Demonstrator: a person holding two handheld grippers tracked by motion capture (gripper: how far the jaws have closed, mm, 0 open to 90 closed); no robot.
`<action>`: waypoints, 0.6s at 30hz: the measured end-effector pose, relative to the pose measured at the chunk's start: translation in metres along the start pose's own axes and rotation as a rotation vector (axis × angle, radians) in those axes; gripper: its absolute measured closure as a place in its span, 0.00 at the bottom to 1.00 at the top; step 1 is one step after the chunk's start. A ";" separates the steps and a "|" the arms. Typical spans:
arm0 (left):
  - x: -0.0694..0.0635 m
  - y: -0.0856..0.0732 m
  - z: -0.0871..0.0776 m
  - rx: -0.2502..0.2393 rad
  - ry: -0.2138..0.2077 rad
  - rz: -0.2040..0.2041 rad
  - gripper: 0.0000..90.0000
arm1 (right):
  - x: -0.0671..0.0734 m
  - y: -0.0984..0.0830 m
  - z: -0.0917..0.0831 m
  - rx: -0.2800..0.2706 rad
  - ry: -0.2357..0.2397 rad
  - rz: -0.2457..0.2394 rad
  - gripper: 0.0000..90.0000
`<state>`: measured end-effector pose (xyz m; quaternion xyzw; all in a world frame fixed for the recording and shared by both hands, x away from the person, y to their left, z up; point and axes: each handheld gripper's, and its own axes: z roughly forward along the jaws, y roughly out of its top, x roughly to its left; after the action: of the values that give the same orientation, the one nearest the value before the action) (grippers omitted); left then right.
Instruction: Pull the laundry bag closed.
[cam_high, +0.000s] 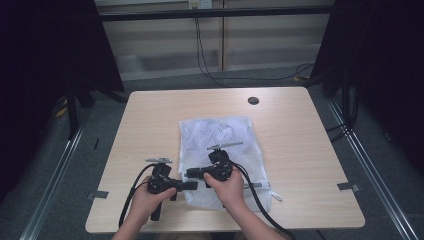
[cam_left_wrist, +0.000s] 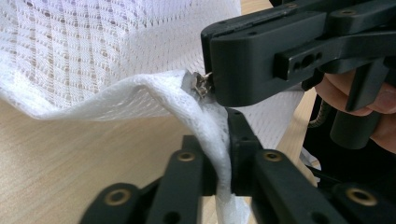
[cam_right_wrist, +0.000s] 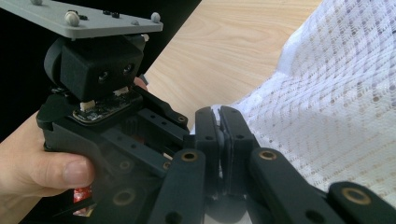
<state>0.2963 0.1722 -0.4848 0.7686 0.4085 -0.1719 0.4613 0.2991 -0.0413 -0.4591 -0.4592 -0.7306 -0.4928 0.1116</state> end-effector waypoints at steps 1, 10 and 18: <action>0.000 0.000 0.000 0.001 -0.002 -0.001 0.96 | 0.000 0.000 0.000 0.000 0.000 0.000 0.97; -0.001 0.001 -0.003 0.007 0.001 -0.029 0.99 | -0.001 0.000 -0.002 0.003 0.000 0.008 0.97; -0.003 0.001 -0.003 0.002 0.004 -0.042 0.99 | -0.006 -0.003 -0.006 0.010 0.001 0.015 0.97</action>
<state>0.2951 0.1732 -0.4806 0.7606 0.4254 -0.1805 0.4561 0.2979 -0.0497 -0.4616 -0.4638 -0.7295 -0.4886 0.1179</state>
